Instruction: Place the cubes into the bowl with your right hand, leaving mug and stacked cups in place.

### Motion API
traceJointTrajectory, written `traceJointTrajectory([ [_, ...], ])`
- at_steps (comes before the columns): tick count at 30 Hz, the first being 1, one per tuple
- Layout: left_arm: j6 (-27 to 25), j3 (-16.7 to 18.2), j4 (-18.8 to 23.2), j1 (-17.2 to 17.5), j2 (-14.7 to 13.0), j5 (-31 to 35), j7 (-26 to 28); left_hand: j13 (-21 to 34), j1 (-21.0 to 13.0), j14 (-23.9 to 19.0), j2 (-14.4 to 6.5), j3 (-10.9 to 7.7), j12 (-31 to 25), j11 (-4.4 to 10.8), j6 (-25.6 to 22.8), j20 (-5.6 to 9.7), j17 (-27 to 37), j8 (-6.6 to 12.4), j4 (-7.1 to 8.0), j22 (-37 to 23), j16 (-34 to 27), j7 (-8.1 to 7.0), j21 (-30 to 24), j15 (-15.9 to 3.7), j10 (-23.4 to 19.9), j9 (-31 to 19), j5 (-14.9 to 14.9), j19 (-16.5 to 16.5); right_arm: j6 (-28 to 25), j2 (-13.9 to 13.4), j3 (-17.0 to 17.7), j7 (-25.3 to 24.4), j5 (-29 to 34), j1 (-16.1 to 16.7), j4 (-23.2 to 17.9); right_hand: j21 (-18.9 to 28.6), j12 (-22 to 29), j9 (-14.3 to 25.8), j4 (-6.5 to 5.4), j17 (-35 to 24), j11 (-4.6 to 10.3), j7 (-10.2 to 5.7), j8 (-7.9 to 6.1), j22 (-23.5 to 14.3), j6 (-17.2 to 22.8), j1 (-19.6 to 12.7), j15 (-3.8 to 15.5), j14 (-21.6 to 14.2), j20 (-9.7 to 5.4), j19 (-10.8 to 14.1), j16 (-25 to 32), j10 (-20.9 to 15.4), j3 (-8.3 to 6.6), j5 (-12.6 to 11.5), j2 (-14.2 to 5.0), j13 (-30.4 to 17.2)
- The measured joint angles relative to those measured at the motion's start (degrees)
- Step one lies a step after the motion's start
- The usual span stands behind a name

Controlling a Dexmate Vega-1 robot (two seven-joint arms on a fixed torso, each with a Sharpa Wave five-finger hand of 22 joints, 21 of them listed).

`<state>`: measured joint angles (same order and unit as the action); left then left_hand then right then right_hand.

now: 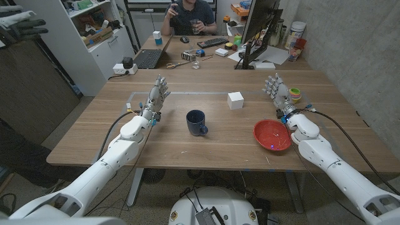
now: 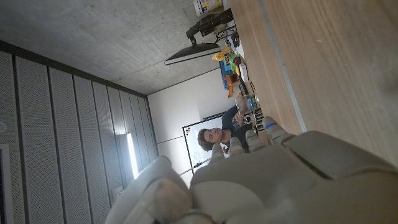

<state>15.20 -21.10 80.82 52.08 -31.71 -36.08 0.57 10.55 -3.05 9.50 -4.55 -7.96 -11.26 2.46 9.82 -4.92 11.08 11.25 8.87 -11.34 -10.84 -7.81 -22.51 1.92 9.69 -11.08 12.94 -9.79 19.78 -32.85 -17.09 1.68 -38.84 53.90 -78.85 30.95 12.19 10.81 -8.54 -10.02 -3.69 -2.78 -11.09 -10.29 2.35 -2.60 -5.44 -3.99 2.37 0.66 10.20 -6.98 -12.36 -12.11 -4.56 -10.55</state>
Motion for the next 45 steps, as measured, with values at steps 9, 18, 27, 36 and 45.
traceJointTrajectory([
  [9,-0.99,0.05,3.72,2.17,-1.35,0.61,1.28,0.0,0.0,0.0,0.0,0.0,0.0,0.0,0.0,0.0,0.0,0.22,0.0,0.0,0.0,0.01,0.0,0.0,-0.01,0.01,0.0,0.0,3.32,-2.53,1.77,0.42,1.13,4.02,-3.35,0.0,0.0,0.0,0.5,0.16,0.0,0.0,0.0,0.0,0.0,-0.22,-0.2,0.21,0.56,0.49,0.0,0.0,-0.46,0.0,-0.22,0.0],
  [18,-1.09,-0.04,4.54,2.54,-1.69,0.8,0.94,-0.01,0.0,0.0,0.0,0.0,0.0,0.01,0.0,0.0,-0.01,0.22,-0.01,0.01,0.0,0.01,0.0,0.0,-0.01,0.01,0.0,0.01,6.91,-3.91,1.67,-0.24,6.14,5.21,-5.55,0.0,0.0,-0.01,1.84,0.16,0.01,-0.21,0.0,0.17,0.22,-1.71,-0.51,-0.11,1.34,0.92,0.22,-0.6,-0.69,0.0,-0.54,0.01],
  [27,-0.31,-0.38,4.01,1.96,-1.48,0.95,0.0,-0.01,0.0,0.0,0.0,0.23,0.0,0.01,0.0,0.0,-0.01,0.22,0.23,0.01,0.01,0.02,0.0,0.0,-0.01,0.01,0.0,0.01,8.36,-4.59,0.51,-2.57,12.04,5.09,-7.2,-0.24,0.0,-0.01,2.62,0.16,0.01,-0.41,0.0,0.17,0.43,-2.27,-0.29,-0.34,1.76,1.35,0.22,-0.61,-0.86,0.0,0.02,0.01],
  [36,0.41,-0.5,3.09,1.32,-1.29,0.99,-0.86,-0.02,0.0,0.19,0.0,0.23,0.0,0.01,0.01,0.0,-0.02,0.22,0.23,0.02,0.01,0.02,0.0,-0.2,-0.02,0.02,-0.01,0.01,8.49,-5.01,-0.88,-5.84,18.95,4.1,-8.96,-0.46,0.38,-0.16,3.57,0.15,-0.09,-0.73,-0.44,0.17,1.18,-3.39,-0.29,-0.33,2.16,1.76,0.22,-1.14,-1.01,0.25,0.15,0.01],
  [45,0.87,-0.53,2.42,0.85,-1.11,0.95,-1.5,-0.02,0.0,0.19,0.0,0.41,0.0,0.01,0.0,0.0,-0.02,0.22,0.05,0.02,0.01,0.03,0.0,-0.2,-0.02,0.02,0.21,0.01,7.36,-5.25,-2.29,-8.79,25.35,2.84,-10.44,-0.68,0.38,-0.16,4.64,0.15,0.0,-0.51,-0.44,0.16,1.58,-4.85,-0.18,-0.43,2.25,1.85,0.22,-1.23,-1.37,0.46,0.79,0.01],
])
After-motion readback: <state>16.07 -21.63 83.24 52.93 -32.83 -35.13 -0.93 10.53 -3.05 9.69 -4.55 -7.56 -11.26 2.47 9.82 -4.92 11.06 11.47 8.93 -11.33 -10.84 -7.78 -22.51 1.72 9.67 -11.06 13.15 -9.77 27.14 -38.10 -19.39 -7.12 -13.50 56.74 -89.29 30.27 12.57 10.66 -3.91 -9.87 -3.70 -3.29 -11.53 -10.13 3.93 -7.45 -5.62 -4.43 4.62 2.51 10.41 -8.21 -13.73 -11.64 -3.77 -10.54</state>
